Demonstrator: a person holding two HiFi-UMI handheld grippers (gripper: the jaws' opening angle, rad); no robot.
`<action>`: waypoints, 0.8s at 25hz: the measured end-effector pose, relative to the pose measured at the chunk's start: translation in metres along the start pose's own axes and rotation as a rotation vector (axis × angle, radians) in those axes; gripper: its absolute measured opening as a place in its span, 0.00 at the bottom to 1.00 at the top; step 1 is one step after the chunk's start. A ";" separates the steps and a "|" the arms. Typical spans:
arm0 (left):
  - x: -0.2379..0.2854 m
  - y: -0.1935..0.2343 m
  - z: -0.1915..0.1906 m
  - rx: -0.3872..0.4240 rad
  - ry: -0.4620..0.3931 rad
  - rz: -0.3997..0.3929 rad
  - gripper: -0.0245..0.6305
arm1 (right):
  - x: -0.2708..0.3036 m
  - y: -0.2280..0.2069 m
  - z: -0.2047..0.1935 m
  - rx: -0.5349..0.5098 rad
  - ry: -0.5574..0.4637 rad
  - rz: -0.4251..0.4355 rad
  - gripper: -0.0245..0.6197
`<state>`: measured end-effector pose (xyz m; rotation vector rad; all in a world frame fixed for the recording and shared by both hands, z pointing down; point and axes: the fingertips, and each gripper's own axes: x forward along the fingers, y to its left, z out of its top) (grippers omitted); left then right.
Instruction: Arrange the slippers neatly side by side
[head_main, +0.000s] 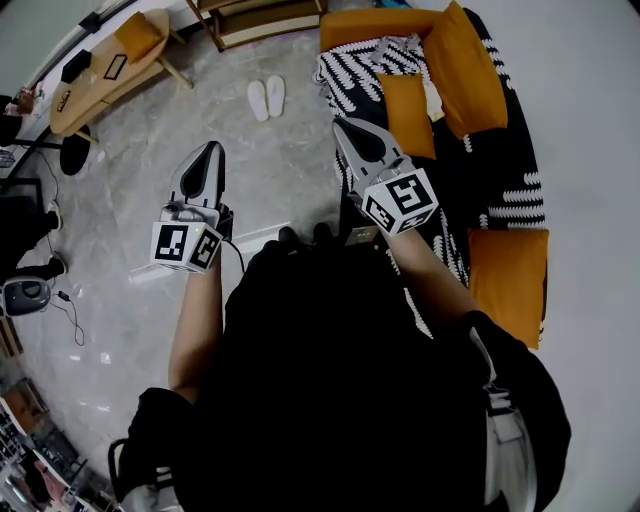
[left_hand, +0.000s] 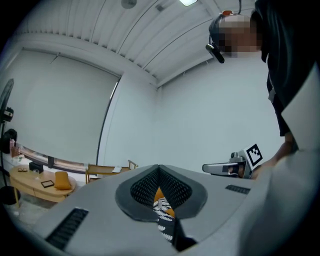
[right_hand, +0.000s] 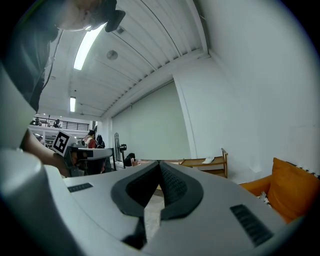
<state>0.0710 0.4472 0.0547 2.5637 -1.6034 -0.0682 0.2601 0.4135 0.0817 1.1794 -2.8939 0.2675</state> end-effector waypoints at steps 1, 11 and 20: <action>-0.001 0.001 0.001 0.005 -0.001 0.013 0.06 | 0.001 0.001 0.001 -0.003 0.001 0.002 0.09; -0.026 0.024 -0.006 0.006 -0.017 0.207 0.06 | 0.005 0.000 -0.001 0.005 0.011 -0.032 0.09; -0.034 0.037 -0.004 0.003 -0.033 0.276 0.06 | 0.008 -0.004 -0.004 0.004 0.028 -0.072 0.09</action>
